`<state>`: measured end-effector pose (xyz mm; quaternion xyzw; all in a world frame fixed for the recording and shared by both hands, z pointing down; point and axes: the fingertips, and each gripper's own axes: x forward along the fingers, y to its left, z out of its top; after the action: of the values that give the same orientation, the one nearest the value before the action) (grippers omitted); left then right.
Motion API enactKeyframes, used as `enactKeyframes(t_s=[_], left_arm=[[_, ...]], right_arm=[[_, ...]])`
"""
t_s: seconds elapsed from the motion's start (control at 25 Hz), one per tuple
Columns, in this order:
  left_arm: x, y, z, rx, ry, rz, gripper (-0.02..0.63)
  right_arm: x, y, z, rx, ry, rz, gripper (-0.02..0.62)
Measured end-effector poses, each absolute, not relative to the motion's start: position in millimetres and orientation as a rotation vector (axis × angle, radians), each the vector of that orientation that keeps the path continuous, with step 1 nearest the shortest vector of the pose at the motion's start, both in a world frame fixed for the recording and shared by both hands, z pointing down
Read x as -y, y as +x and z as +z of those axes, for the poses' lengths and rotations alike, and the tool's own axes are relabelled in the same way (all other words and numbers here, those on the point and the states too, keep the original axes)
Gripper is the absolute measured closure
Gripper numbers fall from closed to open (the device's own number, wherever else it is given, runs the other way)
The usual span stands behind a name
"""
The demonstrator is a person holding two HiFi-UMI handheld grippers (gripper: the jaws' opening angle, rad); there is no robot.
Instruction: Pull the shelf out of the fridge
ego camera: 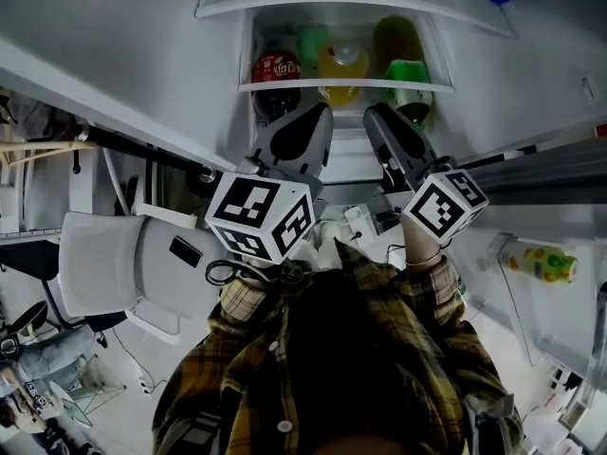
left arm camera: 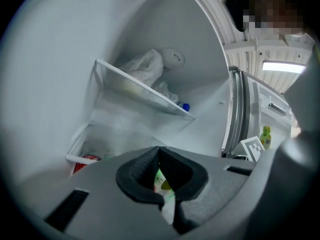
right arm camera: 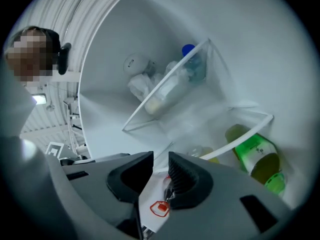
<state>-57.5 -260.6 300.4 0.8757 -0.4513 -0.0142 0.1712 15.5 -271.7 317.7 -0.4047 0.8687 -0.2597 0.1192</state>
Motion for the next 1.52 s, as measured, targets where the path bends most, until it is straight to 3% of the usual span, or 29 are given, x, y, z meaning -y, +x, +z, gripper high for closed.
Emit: enactKeyframes(t_s=[0.24, 0.64, 1.52], left_arm=[[260.9, -58.2, 308.5, 1.283, 2.47, -0.021, 0.603], [261.7, -56.3, 314.2, 1.294, 2.463, 0.001, 0.603], [272.4, -68.6, 318.2, 1.368, 2.436, 0.021, 0.603]], right_arm=[[279.5, 12.9, 334.3, -2.495, -1.137, -0.903, 0.453], [310.8, 20.9, 372.7, -2.273, -1.069, -1.168, 0.407], [375.4, 15.6, 388.7, -2.045, -1.049, -1.311, 0.4]])
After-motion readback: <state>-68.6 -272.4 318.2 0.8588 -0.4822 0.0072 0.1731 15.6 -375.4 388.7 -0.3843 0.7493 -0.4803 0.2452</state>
